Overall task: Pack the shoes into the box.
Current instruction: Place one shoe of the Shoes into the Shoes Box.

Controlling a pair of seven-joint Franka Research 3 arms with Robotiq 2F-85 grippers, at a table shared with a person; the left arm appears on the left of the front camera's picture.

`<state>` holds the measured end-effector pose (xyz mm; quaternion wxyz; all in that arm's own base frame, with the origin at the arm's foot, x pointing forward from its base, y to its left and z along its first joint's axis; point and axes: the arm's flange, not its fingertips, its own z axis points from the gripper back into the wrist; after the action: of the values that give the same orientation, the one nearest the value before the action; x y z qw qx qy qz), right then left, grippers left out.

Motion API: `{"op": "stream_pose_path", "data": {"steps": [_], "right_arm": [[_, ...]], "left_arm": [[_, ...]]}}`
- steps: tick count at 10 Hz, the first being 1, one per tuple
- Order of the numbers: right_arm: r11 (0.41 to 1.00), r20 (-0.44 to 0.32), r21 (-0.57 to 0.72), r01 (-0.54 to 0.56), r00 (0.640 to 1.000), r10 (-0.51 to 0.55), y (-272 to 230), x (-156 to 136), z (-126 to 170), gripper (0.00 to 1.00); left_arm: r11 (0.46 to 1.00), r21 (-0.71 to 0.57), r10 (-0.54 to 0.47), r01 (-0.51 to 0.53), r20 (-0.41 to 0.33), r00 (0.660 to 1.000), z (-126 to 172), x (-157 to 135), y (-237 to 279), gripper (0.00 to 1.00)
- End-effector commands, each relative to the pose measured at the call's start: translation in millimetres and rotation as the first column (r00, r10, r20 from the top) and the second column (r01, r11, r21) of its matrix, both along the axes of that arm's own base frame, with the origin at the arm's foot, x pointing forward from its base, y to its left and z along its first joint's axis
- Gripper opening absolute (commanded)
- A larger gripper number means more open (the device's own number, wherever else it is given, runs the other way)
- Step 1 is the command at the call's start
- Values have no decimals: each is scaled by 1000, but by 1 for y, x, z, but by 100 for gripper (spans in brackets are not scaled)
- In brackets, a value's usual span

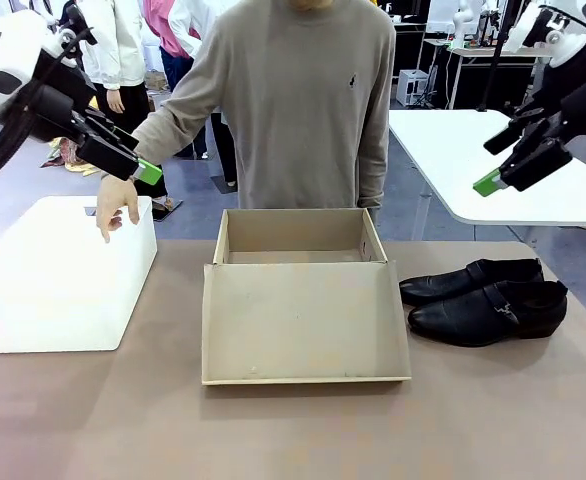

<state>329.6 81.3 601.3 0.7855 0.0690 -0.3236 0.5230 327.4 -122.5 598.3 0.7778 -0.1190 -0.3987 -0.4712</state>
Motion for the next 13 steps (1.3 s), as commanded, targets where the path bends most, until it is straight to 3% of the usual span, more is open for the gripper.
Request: {"op": "stream_pose_path", "data": {"steps": [1,4,6,10,13], "right_arm": [[988,-42,-135,-71,997,65,-13,26,8,100],[949,-77,-286,-134,990,117,-36,63,-2,100],[933,-90,-344,-111,992,84,-49,85,-11,100],[930,-164,-349,-119,984,65,-60,119,-39,100],[931,-160,-351,-98,986,43,-60,109,-43,100]], "left_arm": [[1000,-7,-6,6,0,1000,0,-1,1,100],[1000,-7,-6,6,0,1000,0,-1,1,100],[1000,-7,-6,6,0,1000,0,-1,1,100],[1000,-7,-6,6,0,1000,0,-1,1,100],[1000,-7,-6,6,0,1000,0,-1,1,100]]}}
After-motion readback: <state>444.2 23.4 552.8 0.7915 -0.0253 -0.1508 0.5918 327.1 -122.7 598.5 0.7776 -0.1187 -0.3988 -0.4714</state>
